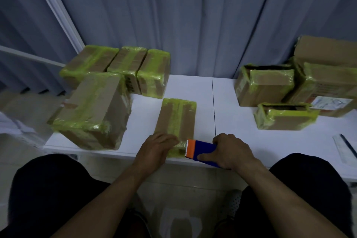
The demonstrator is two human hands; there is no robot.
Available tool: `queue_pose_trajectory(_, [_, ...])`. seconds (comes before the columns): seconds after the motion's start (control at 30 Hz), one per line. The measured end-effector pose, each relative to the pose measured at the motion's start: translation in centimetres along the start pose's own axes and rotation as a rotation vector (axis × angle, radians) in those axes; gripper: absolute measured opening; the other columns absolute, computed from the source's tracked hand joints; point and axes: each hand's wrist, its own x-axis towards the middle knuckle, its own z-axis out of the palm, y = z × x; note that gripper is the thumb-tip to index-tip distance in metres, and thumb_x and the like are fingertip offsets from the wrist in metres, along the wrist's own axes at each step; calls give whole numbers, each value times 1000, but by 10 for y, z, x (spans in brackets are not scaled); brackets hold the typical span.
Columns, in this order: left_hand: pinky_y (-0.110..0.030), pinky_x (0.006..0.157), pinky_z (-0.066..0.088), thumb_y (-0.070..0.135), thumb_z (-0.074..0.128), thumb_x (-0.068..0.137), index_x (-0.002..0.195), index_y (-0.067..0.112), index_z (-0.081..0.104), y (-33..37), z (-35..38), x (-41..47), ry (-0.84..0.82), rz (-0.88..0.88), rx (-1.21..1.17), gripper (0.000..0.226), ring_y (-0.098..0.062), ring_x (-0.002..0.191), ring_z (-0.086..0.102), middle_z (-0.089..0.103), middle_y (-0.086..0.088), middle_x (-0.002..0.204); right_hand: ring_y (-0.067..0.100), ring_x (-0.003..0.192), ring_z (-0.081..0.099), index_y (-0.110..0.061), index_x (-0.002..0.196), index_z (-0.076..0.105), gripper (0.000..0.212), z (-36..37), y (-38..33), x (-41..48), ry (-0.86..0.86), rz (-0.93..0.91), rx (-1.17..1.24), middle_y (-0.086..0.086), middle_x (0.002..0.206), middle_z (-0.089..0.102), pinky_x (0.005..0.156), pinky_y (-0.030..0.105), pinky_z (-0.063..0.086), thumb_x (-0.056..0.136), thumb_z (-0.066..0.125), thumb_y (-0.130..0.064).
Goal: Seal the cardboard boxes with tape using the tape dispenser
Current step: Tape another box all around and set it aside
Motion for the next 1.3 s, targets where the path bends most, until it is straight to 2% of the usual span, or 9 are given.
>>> queue_pose_trajectory(0.13, [-35, 98, 49, 29, 77, 84, 120, 28, 72, 3, 5, 5, -30, -31, 47, 36, -18, 118, 59, 67, 6, 127, 16, 90, 66, -23, 107, 64, 70, 0, -2, 3, -7, -7, 3, -3, 106, 69, 67, 28, 52, 66, 76, -78])
queue_pose_trajectory(0.43, [-29, 89, 56, 24, 82, 80, 111, 28, 77, -5, 7, 4, 36, -99, 78, 31, -13, 109, 64, 72, 10, 117, 14, 88, 67, -26, 102, 61, 65, 3, -7, -3, -18, -56, 26, -4, 106, 71, 73, 29, 57, 68, 73, -80])
queue_pose_trajectory(0.7, [-29, 99, 51, 25, 76, 86, 107, 27, 78, -23, -4, -2, 26, -135, 10, 21, -11, 113, 61, 70, 13, 119, 11, 82, 67, -27, 96, 65, 63, -12, 6, -15, 17, -42, 66, -7, 94, 69, 72, 31, 59, 66, 73, -81])
queue_pose_trajectory(0.83, [-27, 99, 46, 21, 74, 87, 106, 26, 79, -23, -2, -2, 7, -62, 18, 20, -17, 113, 62, 70, 9, 122, 15, 89, 67, -24, 102, 64, 66, -5, 6, -4, 22, -25, 14, -4, 103, 71, 74, 31, 58, 68, 74, -79])
queue_pose_trajectory(0.9, [-27, 105, 40, 23, 65, 92, 113, 27, 76, -29, 1, -7, -8, -53, 19, 24, -15, 122, 57, 65, 8, 130, 16, 92, 67, -23, 109, 65, 70, 0, 4, 3, 4, -24, 16, -3, 109, 71, 75, 30, 58, 67, 75, -78])
queue_pose_trajectory(0.97, [-29, 113, 35, 23, 63, 96, 122, 28, 71, -35, 3, -12, -20, -96, -1, 28, -13, 133, 48, 57, 9, 140, 16, 94, 67, -22, 112, 64, 73, 5, 0, 9, -21, -19, 35, -2, 111, 70, 74, 29, 56, 67, 76, -78])
queue_pose_trajectory(1.07, [-35, 116, 31, 20, 68, 94, 129, 26, 66, -31, 0, -13, -17, -129, 7, 36, -15, 130, 54, 60, 8, 137, 17, 90, 66, -23, 103, 60, 67, 12, -6, 14, -29, -24, 23, -1, 109, 70, 68, 29, 52, 67, 75, -78])
queue_pose_trajectory(1.2, [-43, 114, 34, 20, 65, 92, 126, 24, 68, -14, -3, -12, -12, 8, 61, 34, -18, 130, 52, 62, 3, 135, 18, 93, 67, -23, 105, 60, 67, 17, -8, 19, -45, -21, 37, -1, 110, 70, 77, 32, 57, 68, 76, -76])
queue_pose_trajectory(1.3, [-46, 110, 40, 32, 67, 91, 120, 29, 71, -11, 5, -8, -35, 48, 60, 29, -17, 131, 50, 61, 6, 136, 18, 93, 67, -21, 109, 63, 70, 18, -7, 20, -39, -22, 29, -1, 110, 71, 78, 32, 58, 68, 76, -77])
